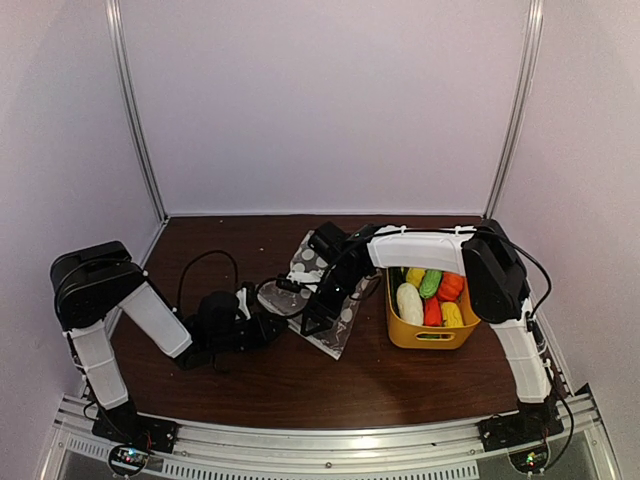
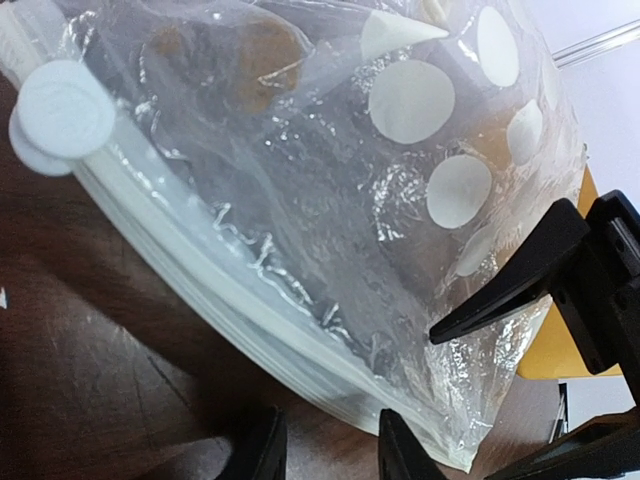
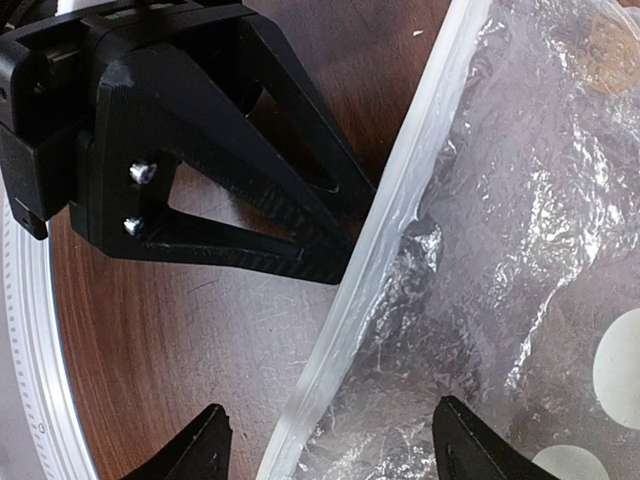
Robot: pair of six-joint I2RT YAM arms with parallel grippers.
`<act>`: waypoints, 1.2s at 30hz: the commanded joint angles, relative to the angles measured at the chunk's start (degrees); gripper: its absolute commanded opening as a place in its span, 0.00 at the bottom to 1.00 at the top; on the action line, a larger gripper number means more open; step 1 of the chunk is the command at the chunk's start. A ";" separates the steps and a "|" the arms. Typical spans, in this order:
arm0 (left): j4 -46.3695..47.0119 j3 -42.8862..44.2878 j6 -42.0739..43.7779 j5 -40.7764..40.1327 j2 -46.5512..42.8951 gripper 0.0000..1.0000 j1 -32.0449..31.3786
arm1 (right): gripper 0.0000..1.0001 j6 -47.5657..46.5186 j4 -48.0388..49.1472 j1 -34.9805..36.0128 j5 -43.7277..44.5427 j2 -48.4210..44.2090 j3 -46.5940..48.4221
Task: Place the food in the zip-top bag and seal the zipper
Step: Adjust the zipper food storage bag at the center of the board.
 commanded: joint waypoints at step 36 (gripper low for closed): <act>-18.17 8.47 5.85 -2.24 -8.77 0.04 -0.08 | 0.00 8.37 6.35 2.27 24.10 -13.57 2.95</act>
